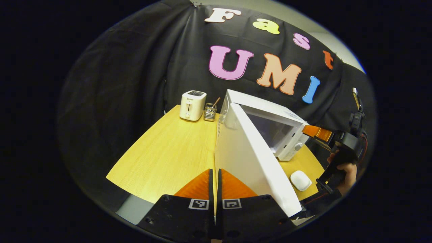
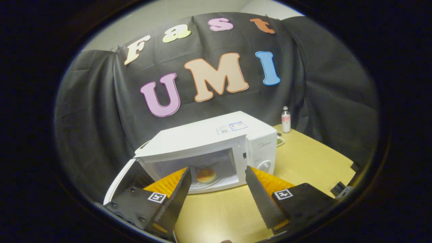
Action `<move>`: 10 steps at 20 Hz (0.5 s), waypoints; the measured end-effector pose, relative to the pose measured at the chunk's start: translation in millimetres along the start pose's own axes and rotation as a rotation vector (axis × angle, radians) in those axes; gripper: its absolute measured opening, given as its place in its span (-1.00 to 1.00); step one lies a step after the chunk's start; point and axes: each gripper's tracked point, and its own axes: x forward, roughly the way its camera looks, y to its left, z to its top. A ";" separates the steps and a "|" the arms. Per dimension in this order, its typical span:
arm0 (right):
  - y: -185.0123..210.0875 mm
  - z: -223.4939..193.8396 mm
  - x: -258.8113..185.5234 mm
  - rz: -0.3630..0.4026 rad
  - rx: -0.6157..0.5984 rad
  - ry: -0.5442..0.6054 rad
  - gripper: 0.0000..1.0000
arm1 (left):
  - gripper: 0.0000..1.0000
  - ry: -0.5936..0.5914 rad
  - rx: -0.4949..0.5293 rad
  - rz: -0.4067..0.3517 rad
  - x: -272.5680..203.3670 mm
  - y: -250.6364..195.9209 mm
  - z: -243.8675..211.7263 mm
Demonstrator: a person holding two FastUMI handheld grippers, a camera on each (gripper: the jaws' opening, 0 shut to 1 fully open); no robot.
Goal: Open the microwave oven with the left hand, put the food in, and close the microwave oven.
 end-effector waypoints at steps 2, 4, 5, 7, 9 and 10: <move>-8.3 0.6 -8.5 -0.019 -0.003 0.004 0.80 | -0.99 0.001 -0.007 -0.011 -0.5 -1.3 -0.9; -17.2 0.3 -17.0 -0.039 -0.007 0.019 0.80 | -0.99 0.008 -0.013 -0.028 1.8 -5.9 -2.9; -21.5 1.3 -21.5 -0.049 -0.013 0.021 0.80 | -0.99 0.011 -0.014 -0.038 2.4 -8.6 -4.0; -29.9 5.0 -28.3 -0.067 -0.023 0.017 0.82 | -1.00 0.026 -0.017 -0.057 4.9 -14.4 -7.8; -39.1 10.6 -37.9 -0.089 -0.024 0.011 0.82 | -0.99 0.039 -0.020 -0.081 6.4 -23.7 -10.7; -43.4 13.5 -41.4 -0.097 -0.019 0.006 0.80 | -0.99 0.043 -0.017 -0.085 7.1 -27.0 -10.7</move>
